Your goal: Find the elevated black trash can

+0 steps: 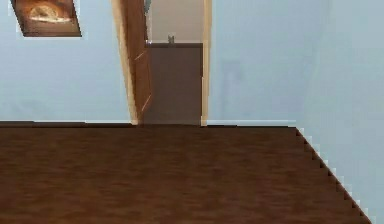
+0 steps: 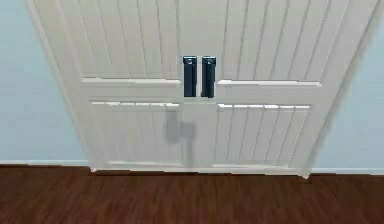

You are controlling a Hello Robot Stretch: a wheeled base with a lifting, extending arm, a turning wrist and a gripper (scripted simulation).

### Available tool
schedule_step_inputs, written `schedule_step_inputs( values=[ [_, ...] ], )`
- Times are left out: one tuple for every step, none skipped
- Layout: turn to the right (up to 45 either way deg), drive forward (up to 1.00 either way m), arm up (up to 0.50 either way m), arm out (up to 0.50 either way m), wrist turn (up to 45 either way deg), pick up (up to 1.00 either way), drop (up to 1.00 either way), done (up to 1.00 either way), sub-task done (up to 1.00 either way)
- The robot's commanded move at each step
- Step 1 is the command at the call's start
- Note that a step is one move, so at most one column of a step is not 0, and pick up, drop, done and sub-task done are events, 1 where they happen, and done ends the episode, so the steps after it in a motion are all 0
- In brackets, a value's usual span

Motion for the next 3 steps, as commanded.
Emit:
schedule_step_inputs(
  values=[
    [0.0, 1.0, 0.0, 0.0, 0.0, 0.0, 0.0, 0.0, 0.0],
    [0.0, 1.0, 0.0, 0.0, 0.0, 0.0, 0.0, 0.0, 0.0],
    [-6.0, 0.0, 0.0, 0.0, 0.0, 0.0, 0.0, 0.0, 0.0]
  ],
)
